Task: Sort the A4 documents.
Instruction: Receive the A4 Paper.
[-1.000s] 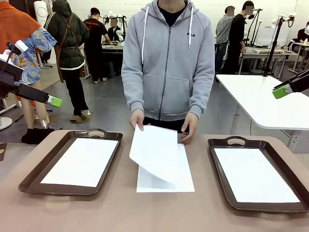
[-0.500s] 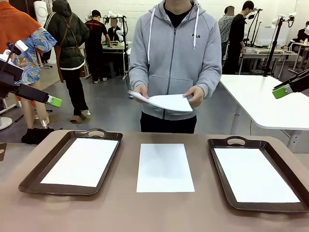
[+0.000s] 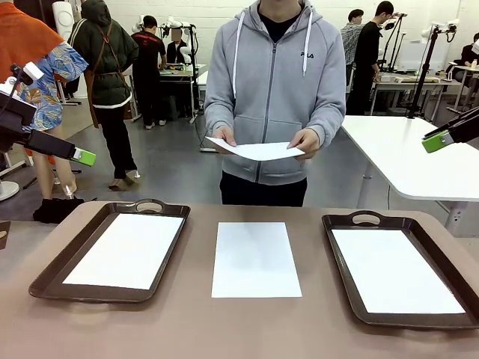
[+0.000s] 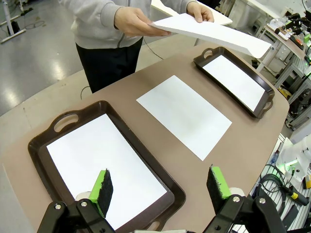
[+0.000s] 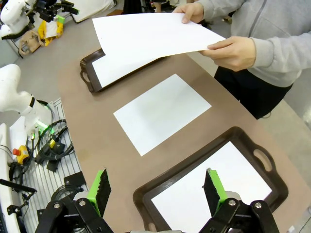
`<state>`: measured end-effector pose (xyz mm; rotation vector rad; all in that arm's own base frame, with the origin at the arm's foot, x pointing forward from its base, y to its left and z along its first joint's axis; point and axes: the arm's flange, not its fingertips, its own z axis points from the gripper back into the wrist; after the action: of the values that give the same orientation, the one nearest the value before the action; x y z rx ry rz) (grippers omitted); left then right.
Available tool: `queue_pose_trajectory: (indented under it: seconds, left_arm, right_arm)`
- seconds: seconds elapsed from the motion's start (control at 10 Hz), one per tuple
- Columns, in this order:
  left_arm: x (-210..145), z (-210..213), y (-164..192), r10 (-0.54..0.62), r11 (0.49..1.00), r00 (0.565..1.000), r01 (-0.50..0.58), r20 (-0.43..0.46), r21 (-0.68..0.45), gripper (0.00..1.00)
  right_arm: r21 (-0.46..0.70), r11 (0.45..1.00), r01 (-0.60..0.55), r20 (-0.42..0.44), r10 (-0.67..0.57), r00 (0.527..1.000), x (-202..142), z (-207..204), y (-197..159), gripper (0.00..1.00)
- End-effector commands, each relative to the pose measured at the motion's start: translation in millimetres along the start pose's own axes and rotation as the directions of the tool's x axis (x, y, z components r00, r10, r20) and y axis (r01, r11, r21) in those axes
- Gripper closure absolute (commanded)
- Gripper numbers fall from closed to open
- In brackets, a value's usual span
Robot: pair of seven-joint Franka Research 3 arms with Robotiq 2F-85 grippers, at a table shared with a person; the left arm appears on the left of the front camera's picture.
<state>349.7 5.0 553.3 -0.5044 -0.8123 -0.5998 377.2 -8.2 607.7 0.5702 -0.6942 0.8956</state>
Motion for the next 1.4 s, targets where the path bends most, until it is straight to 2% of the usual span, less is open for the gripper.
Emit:
queue_pose_trajectory:
  seconds: [0.0, 1.3]
  left_arm:
    - [-0.1, -0.5, -0.2, -0.002, 1.000, 1.000, 0.002, 0.002, 0.001, 0.00]
    - [-0.1, -0.5, -0.2, -0.002, 1.000, 1.000, 0.002, 0.002, 0.001, 0.00]
  right_arm:
    - [0.006, 1.000, -0.002, 0.004, 0.002, 1.000, 0.3, -0.7, 0.4, 0.00]
    - [0.006, 1.000, -0.002, 0.004, 0.002, 1.000, 0.3, -0.7, 0.4, 0.00]
